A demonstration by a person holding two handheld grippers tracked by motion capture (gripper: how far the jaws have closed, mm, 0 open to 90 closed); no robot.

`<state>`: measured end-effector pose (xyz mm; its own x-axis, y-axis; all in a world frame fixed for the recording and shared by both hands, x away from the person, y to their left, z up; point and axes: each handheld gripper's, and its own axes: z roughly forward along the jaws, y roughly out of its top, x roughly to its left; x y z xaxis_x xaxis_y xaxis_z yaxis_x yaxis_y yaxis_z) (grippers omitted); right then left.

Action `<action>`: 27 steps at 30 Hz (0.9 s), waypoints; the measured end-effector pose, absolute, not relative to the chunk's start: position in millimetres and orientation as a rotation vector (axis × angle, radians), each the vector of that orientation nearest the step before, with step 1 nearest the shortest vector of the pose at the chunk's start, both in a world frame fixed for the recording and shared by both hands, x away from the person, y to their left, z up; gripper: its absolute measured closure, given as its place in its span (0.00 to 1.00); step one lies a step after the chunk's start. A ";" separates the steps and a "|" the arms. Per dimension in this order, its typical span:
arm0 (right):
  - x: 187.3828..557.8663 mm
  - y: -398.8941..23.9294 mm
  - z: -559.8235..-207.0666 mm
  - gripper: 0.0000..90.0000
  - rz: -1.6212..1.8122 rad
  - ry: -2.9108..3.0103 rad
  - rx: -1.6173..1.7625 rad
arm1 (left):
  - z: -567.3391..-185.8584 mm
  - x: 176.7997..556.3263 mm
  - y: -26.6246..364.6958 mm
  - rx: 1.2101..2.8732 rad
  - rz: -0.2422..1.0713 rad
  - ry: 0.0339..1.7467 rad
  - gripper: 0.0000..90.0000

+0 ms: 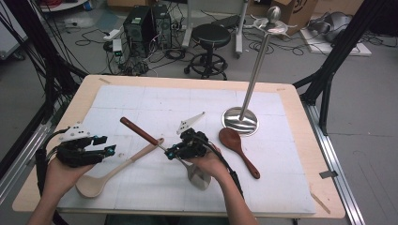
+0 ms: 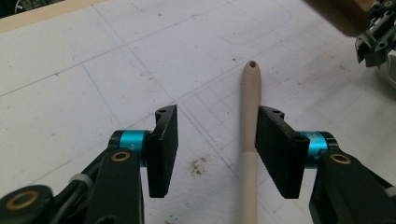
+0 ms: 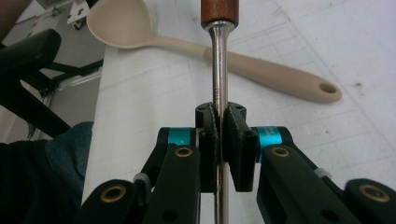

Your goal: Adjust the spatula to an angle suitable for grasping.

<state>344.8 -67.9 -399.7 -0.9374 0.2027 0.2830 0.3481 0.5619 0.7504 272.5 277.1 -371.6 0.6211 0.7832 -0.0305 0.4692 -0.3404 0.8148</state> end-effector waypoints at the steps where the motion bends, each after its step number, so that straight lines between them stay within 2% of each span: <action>1: 344.2 -69.9 -397.7 0.94 -1.320 -2.616 -0.479 | -371.8 272.7 276.0 1.998 0.469 0.983 0.55; 27: 341.0 -91.0 -356.6 0.93 -1.618 -2.499 -0.521 | -365.0 273.3 236.8 1.982 0.424 0.861 0.52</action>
